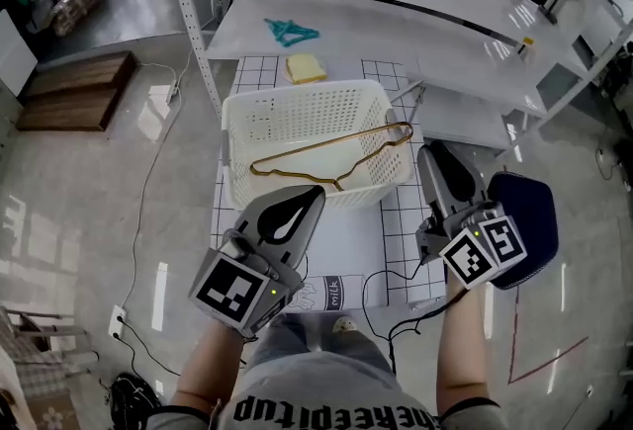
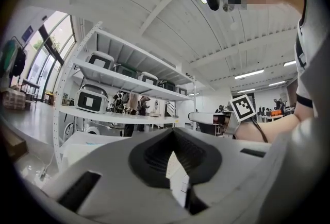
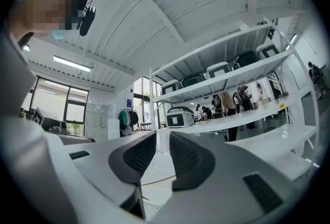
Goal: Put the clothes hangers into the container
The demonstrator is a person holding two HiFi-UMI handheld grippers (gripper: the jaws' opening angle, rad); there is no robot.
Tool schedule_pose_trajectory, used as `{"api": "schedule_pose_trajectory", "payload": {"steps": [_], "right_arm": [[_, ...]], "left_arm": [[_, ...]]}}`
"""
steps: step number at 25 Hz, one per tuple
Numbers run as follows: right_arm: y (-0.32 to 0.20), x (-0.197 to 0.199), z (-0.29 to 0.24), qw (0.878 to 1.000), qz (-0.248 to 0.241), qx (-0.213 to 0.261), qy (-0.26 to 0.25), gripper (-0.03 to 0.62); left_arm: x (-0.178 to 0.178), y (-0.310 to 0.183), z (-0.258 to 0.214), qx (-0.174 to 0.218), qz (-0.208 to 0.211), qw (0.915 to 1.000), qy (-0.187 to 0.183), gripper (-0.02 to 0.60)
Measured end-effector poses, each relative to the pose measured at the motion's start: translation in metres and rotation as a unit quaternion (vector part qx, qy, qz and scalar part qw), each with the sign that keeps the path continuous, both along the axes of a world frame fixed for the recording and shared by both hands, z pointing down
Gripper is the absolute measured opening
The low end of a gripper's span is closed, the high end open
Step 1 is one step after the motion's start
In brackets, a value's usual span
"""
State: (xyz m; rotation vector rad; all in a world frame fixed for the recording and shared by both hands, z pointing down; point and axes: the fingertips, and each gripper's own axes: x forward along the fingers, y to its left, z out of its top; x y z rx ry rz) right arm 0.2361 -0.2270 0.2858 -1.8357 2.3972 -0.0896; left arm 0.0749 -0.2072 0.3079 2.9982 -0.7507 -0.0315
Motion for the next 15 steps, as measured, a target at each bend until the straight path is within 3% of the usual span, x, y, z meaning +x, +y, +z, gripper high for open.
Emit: {"api": "schedule_pose_trajectory", "payload": {"steps": [5,10,15], "right_arm": [[0.024,-0.007,0.001,1.0,0.004,0.0,0.0,0.101],[0.045,-0.009,0.001,1.0,0.012,0.001,-0.007,0.086],[0.064,-0.014,0.005,1.0,0.02,-0.005,-0.011,0.077]], "left_arm": [[0.008,0.011,-0.005,0.022,0.019,0.9995,0.011,0.012],[0.014,0.028,-0.004,-0.004,0.038,0.9993,-0.002,0.012],[0.017,0.037,-0.011,0.02,0.049,0.9985,0.01,0.012]]}}
